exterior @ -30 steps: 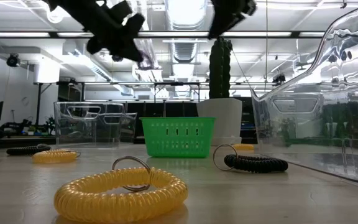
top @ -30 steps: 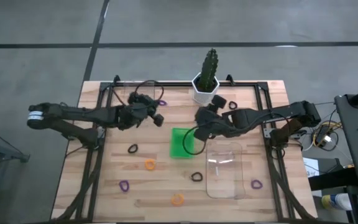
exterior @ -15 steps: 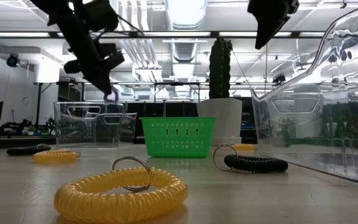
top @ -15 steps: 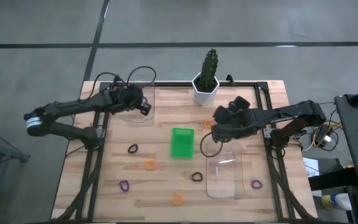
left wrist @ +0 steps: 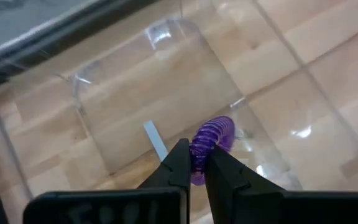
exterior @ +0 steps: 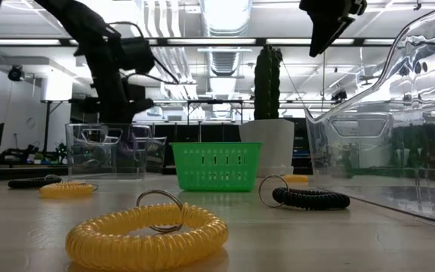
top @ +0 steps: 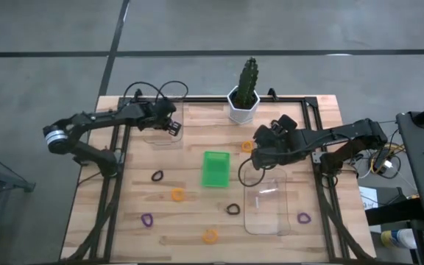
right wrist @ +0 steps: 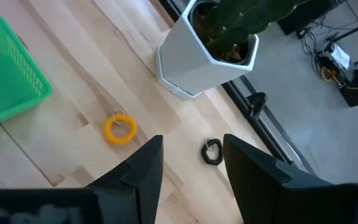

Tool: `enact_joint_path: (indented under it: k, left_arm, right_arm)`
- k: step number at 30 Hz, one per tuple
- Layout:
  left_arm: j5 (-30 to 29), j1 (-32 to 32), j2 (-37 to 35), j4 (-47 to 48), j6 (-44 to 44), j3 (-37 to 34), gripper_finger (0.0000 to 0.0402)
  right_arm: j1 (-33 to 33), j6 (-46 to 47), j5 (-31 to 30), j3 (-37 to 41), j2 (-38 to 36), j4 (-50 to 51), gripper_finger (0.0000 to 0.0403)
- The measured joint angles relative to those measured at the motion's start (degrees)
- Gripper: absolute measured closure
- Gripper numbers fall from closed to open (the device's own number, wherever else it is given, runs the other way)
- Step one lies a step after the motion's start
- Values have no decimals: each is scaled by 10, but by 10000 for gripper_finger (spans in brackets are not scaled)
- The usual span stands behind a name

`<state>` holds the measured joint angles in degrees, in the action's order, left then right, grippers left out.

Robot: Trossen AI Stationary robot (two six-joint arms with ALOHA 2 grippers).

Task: Sort spring keychains
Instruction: Put the top purple spring keychain into the top transparent bin

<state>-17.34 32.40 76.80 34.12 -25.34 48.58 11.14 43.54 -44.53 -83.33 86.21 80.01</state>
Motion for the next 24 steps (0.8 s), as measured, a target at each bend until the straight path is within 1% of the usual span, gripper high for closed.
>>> enact_joint_path:
  k: [6,13,24]
  left_arm:
    - [0,0,44,3,2,0,372]
    - [0,1,76,2,15,0,370]
    - [-1,1,99,2,14,0,369]
  right_arm:
    - [0,0,0,0,0,-1,250]
    - [0,0,0,0,0,-3,247]
    - [0,-2,0,0,0,-6,253]
